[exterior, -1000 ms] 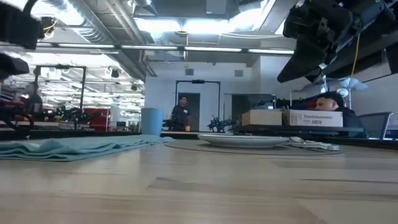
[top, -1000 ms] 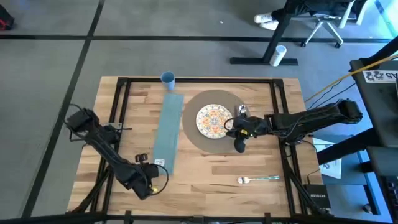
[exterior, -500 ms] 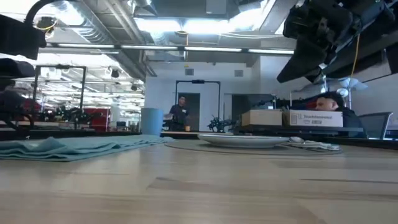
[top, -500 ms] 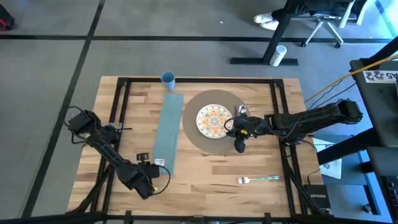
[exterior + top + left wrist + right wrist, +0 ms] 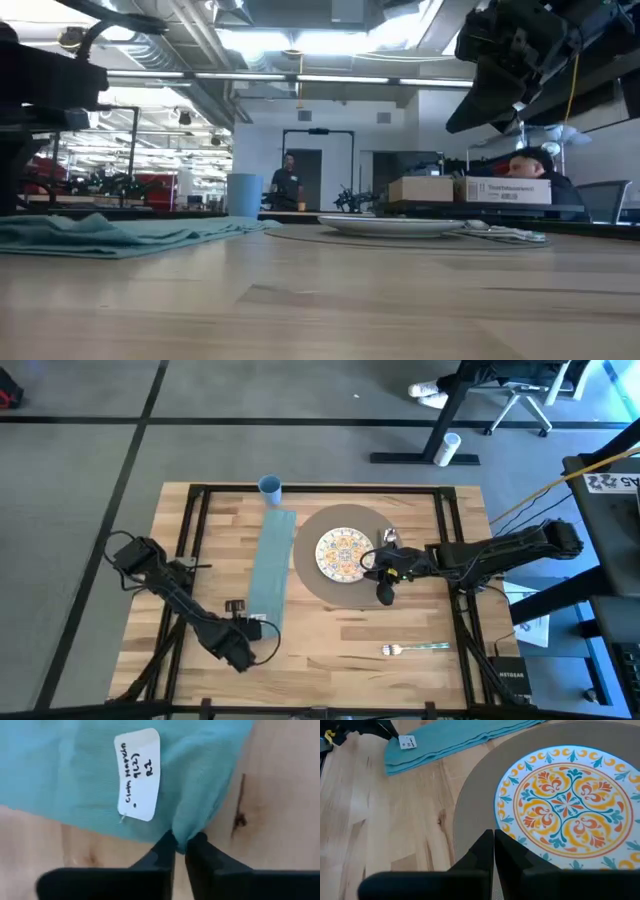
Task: Set table place
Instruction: Fold the blue napkin, then move the blue napkin to the top left of the table
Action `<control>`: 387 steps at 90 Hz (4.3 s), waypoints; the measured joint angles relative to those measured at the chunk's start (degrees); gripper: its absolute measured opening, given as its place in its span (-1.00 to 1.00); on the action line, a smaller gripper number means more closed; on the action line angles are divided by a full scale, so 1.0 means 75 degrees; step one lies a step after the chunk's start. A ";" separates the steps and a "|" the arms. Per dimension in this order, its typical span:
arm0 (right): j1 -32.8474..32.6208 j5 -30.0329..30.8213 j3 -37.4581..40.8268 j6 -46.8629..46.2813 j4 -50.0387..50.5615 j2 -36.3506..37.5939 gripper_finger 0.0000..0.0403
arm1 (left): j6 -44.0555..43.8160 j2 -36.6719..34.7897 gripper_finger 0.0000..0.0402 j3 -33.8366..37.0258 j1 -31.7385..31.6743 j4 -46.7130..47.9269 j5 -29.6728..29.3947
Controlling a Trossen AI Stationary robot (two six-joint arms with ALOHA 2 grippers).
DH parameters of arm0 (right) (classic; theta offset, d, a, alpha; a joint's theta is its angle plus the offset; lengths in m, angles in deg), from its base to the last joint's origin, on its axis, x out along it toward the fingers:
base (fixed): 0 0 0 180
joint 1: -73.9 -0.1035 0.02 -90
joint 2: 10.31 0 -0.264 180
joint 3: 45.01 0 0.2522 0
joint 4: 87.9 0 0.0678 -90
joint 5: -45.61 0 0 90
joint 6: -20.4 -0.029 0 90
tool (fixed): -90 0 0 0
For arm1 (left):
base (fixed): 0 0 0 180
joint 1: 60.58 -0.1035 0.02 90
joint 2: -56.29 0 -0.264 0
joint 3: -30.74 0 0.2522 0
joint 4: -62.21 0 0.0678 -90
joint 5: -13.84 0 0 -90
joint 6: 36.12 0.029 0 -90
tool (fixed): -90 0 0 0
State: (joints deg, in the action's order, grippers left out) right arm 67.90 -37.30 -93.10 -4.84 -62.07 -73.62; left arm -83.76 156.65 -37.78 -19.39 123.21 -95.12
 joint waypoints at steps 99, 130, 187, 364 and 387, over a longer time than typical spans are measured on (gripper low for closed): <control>-0.0003 -0.0026 -0.0003 0.0207 0.0006 0.0000 -1.00 | -0.0161 -0.0036 -1.00 -0.4399 -0.0172 0.3356 0.0037; -0.0006 -0.0090 0.0000 0.0210 0.0009 0.0000 -1.00 | 0.0166 -0.0089 -1.00 -0.4406 -0.1334 0.4291 -0.0670; -0.0006 -0.0093 -0.0003 0.0210 0.0222 0.0000 -1.00 | 0.0825 -0.0125 -1.00 -0.4111 -0.3942 0.5489 -0.2389; -0.0003 -0.0236 -0.0003 0.0143 0.0187 0.0006 -1.00 | 0.1760 -0.0122 -0.20 -0.1490 -0.6090 0.2356 -0.2533; -0.0003 -0.0236 -0.0003 0.0143 0.0187 0.0003 -1.00 | 0.1976 -0.0122 -0.06 -0.1836 -0.6090 0.2405 -0.2729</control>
State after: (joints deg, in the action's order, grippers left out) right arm 67.88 -39.07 -93.12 -3.76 -60.67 -73.60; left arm -68.94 155.73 -51.55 -65.07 141.25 -115.59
